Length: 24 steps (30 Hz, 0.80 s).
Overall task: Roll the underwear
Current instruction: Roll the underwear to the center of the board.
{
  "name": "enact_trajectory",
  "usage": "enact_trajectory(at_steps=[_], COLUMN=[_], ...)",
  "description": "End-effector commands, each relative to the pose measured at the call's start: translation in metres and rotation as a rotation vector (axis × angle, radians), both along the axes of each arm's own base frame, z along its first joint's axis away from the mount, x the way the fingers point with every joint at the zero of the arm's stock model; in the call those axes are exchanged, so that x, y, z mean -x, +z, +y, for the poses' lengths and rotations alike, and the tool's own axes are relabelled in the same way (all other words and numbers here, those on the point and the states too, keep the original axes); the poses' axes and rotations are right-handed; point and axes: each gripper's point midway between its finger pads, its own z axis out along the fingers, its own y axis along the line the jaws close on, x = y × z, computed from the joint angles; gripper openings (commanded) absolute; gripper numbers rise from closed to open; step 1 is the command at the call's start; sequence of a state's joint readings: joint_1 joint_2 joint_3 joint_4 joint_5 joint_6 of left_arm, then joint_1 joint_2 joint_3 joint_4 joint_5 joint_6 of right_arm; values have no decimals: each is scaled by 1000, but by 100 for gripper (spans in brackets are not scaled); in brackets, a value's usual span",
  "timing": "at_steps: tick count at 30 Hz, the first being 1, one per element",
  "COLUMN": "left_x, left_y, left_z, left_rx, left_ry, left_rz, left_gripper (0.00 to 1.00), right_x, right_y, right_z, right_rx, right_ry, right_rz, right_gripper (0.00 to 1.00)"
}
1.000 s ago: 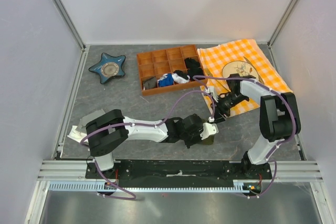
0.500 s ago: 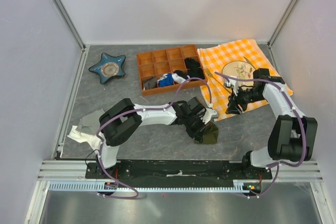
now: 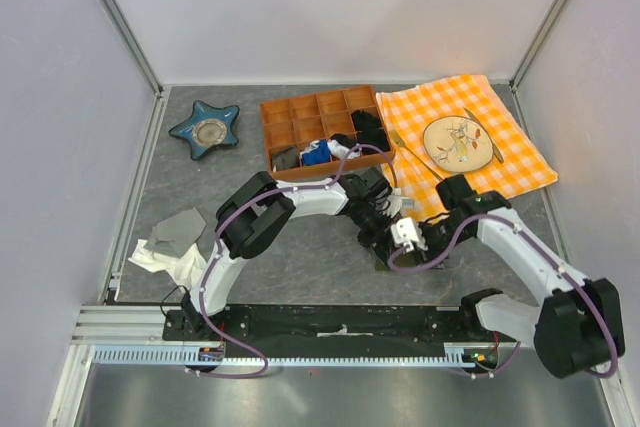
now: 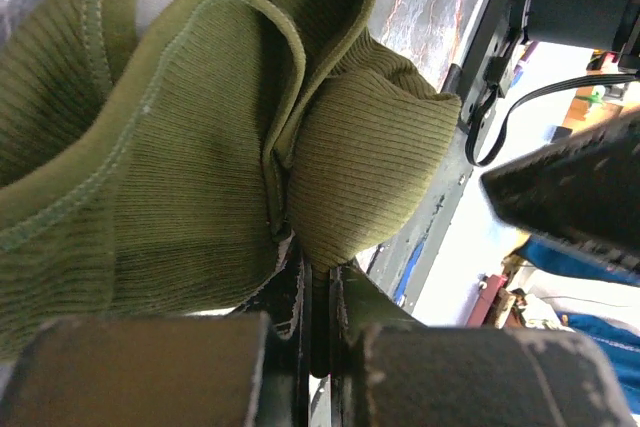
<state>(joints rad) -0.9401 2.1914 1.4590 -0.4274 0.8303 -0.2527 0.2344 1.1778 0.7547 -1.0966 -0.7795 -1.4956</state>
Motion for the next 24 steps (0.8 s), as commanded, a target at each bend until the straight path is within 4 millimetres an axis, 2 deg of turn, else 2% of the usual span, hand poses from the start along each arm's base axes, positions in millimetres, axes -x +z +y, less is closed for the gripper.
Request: enact_trajectory(at_steps=[1,4,8,15,17,20,21,22,23,24], left_x=[-7,-11,-14,-27,-31,-36,-45,-47,-52,-63], left_y=[-38,-38,-37,-31,-28,-19,-3,-5,1,8], left_z=[14,12,10,4,-1,0,-6,2,3,1], left_rx=[-158,-161,-159,-128,-101,-73,-17,-22,-1,31], left_ry=[68,80,92,150,167,214,240,264,287,324], left_rz=[17,12,2,-24,-40,-62,-102,-104,-127,-173], left_gripper=[5,6,9,22,25,39,47,51,54,61], right_x=[-27,-27,-26,-6,-10,-8,-8,-7,-7,-6], right_y=[-6,-19,-41,-65,-72,-81,-83,-84,-85,-87], right_z=[18,19,10,-1,-6,-11,-12,-13,-14,-16], right_rx=[19,83,163,240,280,315,325,333,341,353], right_ry=[-19,-2,0,44,36,24,22,16,14,12], right_rz=[-206,-207,-206,-180,-203,-173,-162,-154,-148,-141], right_gripper=[65,64,62,56,54,45,38,35,33,30])
